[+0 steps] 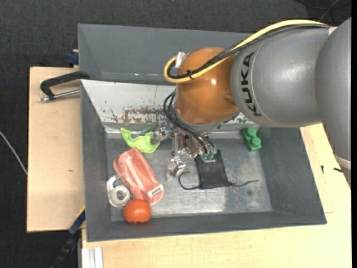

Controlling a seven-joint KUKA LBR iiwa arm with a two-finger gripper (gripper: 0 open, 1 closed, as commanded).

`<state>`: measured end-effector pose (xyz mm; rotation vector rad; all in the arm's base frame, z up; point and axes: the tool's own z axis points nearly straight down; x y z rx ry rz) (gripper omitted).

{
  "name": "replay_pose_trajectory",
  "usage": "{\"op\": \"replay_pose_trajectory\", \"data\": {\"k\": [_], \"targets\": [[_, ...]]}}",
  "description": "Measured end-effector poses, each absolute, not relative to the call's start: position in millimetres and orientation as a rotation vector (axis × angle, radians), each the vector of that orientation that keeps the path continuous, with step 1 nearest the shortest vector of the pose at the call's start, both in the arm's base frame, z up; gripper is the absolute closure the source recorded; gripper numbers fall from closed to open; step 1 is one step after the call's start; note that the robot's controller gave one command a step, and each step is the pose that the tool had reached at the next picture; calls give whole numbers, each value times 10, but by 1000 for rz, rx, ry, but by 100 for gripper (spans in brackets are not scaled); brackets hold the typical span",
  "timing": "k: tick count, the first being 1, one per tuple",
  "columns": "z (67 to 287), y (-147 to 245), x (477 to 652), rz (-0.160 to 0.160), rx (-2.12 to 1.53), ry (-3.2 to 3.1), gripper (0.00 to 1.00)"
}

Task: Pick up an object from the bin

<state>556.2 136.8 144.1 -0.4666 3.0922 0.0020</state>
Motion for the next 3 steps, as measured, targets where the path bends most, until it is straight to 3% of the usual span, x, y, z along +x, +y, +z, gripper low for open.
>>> {"op": "replay_pose_trajectory", "data": {"k": [1, 2, 3], "targets": [[1561, 1282, 5670, 2, -547, 3101, 0], [1849, 1154, 5833, 1, -596, 3067, 0], [1741, 1117, 5852, 0, -624, 3066, 0]]}}
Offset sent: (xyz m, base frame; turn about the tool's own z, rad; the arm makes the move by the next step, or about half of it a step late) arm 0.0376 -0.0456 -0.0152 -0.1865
